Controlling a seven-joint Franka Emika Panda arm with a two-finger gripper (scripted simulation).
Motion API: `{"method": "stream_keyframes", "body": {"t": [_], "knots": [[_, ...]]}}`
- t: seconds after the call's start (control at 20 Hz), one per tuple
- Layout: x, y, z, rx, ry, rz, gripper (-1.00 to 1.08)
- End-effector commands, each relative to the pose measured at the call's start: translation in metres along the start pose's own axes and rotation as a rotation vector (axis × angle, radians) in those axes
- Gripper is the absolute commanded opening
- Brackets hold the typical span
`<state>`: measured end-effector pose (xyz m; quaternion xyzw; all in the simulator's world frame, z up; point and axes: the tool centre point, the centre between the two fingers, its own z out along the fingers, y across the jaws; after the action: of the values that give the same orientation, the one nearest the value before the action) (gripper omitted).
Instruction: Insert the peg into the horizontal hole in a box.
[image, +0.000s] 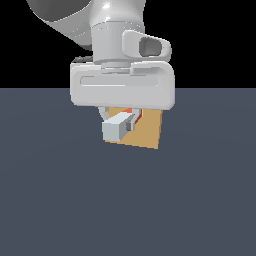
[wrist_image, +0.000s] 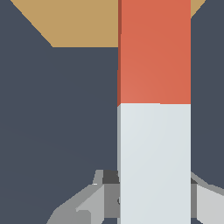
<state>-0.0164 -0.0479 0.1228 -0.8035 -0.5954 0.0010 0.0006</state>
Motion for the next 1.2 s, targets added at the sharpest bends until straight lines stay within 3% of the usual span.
{"method": "stream_keyframes", "body": {"t": [0.0,0.6,1.15], "knots": [[0.000,0.001,-0.001,-0.002,0.001,0.000,-1.00],[0.010,0.000,-0.001,-0.001,0.001,-0.002,-1.00],[0.088,-0.001,-0.002,-0.003,0.002,-0.002,-1.00]]}}
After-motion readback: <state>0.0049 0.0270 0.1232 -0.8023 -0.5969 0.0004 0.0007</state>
